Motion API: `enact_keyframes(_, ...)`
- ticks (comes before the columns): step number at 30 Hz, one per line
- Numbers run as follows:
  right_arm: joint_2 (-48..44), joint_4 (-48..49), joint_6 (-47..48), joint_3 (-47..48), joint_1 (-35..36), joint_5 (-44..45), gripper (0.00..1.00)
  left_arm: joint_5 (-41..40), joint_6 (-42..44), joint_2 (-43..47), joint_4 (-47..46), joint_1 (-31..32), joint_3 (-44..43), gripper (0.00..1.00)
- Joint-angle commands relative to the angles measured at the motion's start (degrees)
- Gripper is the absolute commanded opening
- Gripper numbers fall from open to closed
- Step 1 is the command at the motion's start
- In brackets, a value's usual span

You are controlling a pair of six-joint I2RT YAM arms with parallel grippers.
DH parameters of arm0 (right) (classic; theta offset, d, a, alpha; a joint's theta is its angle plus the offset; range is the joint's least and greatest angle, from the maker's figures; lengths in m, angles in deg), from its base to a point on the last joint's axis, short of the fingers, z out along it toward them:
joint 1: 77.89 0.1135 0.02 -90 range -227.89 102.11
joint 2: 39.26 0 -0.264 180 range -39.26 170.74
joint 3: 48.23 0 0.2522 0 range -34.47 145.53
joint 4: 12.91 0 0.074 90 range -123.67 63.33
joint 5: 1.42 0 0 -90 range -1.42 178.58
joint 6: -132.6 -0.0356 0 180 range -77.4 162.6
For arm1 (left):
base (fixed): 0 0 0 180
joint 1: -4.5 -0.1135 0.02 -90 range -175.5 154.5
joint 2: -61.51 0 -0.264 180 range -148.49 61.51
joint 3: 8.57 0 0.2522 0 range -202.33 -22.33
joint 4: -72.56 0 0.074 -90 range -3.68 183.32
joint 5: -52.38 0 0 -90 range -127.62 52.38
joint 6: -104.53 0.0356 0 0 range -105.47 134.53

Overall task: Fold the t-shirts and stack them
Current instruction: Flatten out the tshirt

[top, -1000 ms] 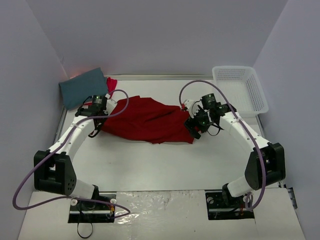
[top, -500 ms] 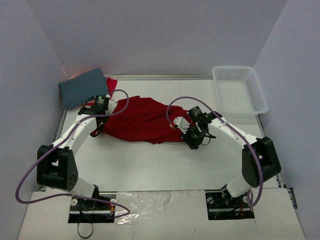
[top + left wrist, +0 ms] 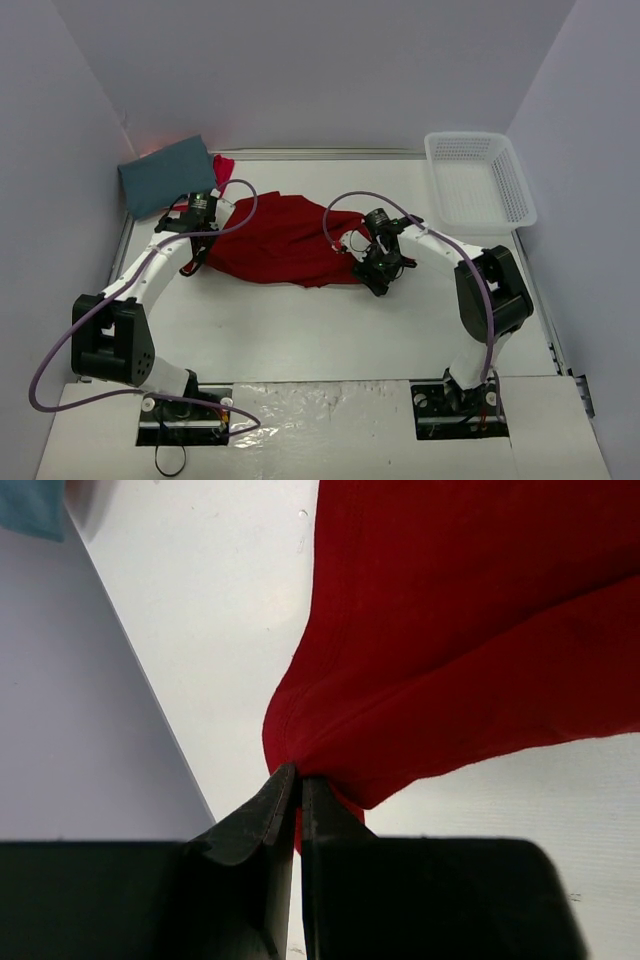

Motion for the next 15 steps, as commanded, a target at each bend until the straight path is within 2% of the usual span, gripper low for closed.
enact_keyframes(1, -0.95, -1.18, -0.09, 2.96, 0.46, 1.3, 0.54, 0.0, -0.42, 2.56, -0.63, -0.2, 0.01, 0.02)
enact_keyframes(12, 4.76, 0.23, 0.08, 3.93, 0.46, 2.62, 0.5, 0.96, 0.01, 2.38, -0.8, -0.29, 0.54, 0.02)
enact_keyframes(15, 6.34, 0.4, 0.08, 3.75, 0.46, 3.06, 0.47, 1.23, 0.1, 2.56, -0.89, -0.29, 0.8, 0.02)
